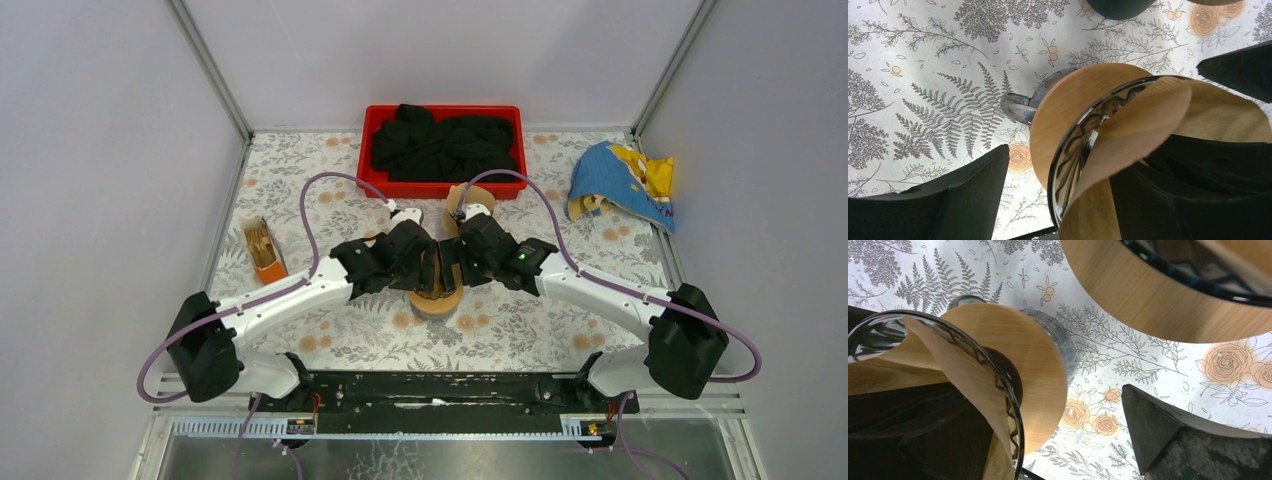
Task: Place the coffee filter in the dripper
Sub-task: Place the coffee filter in the coffee dripper.
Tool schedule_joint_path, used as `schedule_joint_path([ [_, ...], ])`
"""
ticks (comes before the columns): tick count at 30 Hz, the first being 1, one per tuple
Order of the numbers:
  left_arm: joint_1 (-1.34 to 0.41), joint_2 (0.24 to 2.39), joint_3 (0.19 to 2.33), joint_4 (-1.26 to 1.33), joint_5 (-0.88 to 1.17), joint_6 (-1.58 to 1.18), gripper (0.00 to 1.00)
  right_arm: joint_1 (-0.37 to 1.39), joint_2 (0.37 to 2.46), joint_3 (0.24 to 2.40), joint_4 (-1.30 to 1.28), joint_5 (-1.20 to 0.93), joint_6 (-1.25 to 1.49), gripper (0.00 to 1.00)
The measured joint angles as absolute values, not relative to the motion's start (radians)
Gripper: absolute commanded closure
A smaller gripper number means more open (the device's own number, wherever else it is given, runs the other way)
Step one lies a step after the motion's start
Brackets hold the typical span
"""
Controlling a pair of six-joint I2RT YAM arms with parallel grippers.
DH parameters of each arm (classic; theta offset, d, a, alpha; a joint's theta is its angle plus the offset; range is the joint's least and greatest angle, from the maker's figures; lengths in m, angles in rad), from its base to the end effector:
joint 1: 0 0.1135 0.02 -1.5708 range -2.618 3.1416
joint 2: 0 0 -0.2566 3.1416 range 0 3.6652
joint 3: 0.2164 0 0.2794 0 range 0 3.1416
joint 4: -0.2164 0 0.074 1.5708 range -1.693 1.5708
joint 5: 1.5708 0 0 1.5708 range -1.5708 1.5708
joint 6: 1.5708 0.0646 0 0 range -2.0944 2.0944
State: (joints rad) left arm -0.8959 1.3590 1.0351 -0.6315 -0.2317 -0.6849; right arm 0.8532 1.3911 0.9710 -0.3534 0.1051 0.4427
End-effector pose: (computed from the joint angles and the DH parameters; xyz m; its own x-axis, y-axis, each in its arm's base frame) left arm 0.2133 -0.2428 0.2226 -0.8234 0.0436 -0.5657 0.2017 0.9544 -0.2200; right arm 0.2331 0.2567 0.2129 -0.7149 -0.1712 -0.6779 -0.4356 0.8675 0.2403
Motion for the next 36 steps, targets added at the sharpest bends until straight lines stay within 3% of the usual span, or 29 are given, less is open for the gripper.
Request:
schedule_joint_path([
  [36, -0.896, 1.436, 1.059, -0.684, -0.247, -0.661, 0.25, 0.850, 1.393, 0.973, -0.346, 0.103, 0.451, 0.01],
])
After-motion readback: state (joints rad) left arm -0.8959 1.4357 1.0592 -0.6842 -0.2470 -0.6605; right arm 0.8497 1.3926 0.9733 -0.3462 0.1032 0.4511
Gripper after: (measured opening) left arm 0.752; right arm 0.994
